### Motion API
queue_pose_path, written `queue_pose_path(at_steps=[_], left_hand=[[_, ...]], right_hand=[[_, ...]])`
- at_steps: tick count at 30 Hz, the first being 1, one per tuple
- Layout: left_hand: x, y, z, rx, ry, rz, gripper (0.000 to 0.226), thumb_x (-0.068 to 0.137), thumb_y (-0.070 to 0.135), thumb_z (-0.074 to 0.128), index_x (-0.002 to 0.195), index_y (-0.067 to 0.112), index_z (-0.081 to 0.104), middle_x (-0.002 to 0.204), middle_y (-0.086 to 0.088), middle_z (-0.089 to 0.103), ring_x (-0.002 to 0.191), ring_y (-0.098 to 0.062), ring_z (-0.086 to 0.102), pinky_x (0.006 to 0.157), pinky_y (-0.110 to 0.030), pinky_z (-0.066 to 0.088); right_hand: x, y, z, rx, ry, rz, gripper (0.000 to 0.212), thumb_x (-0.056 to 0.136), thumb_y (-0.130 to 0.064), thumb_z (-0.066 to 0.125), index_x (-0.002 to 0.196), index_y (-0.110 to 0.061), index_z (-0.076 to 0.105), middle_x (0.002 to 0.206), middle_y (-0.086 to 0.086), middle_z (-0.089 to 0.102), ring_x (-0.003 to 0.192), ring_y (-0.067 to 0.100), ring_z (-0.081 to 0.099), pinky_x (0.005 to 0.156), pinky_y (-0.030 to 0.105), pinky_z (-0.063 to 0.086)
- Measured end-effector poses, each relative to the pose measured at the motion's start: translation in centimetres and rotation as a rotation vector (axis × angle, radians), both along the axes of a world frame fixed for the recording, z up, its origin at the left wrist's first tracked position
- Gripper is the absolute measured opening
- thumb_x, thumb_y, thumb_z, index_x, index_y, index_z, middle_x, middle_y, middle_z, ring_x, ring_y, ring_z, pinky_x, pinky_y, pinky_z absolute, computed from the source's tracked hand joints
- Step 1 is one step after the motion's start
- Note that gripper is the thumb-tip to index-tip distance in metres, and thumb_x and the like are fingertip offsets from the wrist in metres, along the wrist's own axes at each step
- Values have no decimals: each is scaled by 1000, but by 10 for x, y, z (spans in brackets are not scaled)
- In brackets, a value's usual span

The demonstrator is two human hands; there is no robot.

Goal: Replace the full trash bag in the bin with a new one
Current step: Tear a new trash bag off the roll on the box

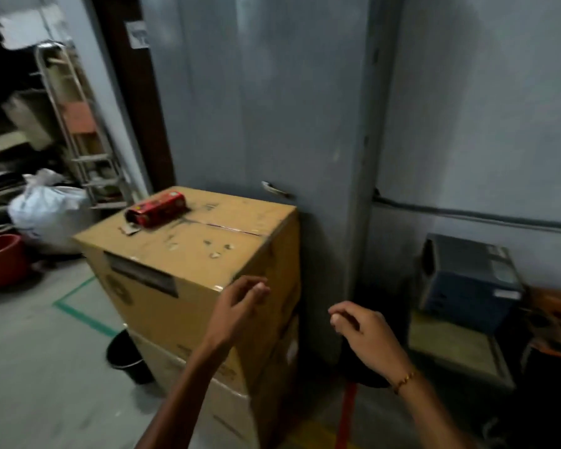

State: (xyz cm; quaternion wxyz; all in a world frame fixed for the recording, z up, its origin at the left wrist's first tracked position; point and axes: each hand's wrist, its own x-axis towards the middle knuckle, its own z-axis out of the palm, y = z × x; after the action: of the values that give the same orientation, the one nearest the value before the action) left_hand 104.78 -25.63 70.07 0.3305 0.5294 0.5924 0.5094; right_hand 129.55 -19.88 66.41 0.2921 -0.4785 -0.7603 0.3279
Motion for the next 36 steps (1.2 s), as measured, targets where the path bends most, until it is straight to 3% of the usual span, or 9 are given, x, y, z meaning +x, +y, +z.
queue_pose_path(at_steps=[3, 8, 11, 23, 28, 32, 34, 36], left_hand=[[-78, -3, 23, 72, 11, 85, 19, 98, 22, 52, 110, 18, 67, 100, 0, 74, 93, -14, 70, 80, -35, 56], [-192, -16, 37, 140, 25, 214, 22, 98, 21, 52, 117, 18, 63, 103, 1, 72, 93, -10, 70, 73, -27, 59], [-247, -14, 41, 159, 15, 332, 21, 99, 21, 51, 116, 18, 64, 102, 1, 72, 91, -9, 70, 68, -21, 55], [-390, 73, 26, 145, 17, 537, 15, 97, 25, 53, 104, 24, 66, 103, 1, 70, 93, -13, 66, 73, -27, 51], [-446, 132, 11, 49, 290, 571, 16, 96, 24, 56, 105, 18, 67, 104, 2, 69, 89, -7, 63, 68, -17, 46], [-490, 178, -7, -83, 574, 482, 22, 95, 32, 56, 111, 22, 67, 118, 2, 58, 100, -11, 60, 82, -24, 50], [-507, 197, -17, -132, 649, 410, 26, 94, 34, 56, 117, 26, 65, 128, 2, 51, 111, -11, 53, 88, -21, 43], [-516, 212, -28, -174, 704, 349, 32, 94, 34, 55, 124, 24, 61, 138, 0, 46, 118, -12, 48, 91, -19, 39]], right_hand=[[-86, 19, 23, 59, 117, 39, 14, 95, -27, 57, 101, -30, 69, 88, -11, 71, 83, 2, 67, 77, 28, 57], [-212, 39, 51, 69, 202, 123, 18, 97, -29, 55, 108, -27, 68, 98, -12, 70, 90, 0, 66, 78, 18, 55], [-273, 51, 59, 39, 275, 180, 16, 97, -24, 55, 106, -23, 68, 94, -6, 72, 85, 3, 69, 74, 21, 57], [-462, 140, 67, 80, 230, 377, 15, 96, -23, 55, 104, -23, 68, 91, -5, 73, 83, 6, 70, 77, 29, 58], [-517, 207, 68, 315, -19, 387, 16, 95, -30, 56, 105, -27, 68, 99, -7, 71, 90, 8, 65, 77, 27, 53], [-556, 257, 68, 475, -197, 368, 23, 94, -29, 57, 114, -24, 64, 116, -3, 66, 103, 16, 61, 83, 31, 51], [-574, 275, 62, 526, -316, 370, 36, 91, -27, 59, 127, -26, 56, 131, -4, 55, 118, 19, 53, 94, 33, 49], [-589, 285, 54, 520, -445, 372, 58, 88, -23, 60, 140, -34, 39, 149, -6, 36, 137, 21, 33, 106, 41, 43]])
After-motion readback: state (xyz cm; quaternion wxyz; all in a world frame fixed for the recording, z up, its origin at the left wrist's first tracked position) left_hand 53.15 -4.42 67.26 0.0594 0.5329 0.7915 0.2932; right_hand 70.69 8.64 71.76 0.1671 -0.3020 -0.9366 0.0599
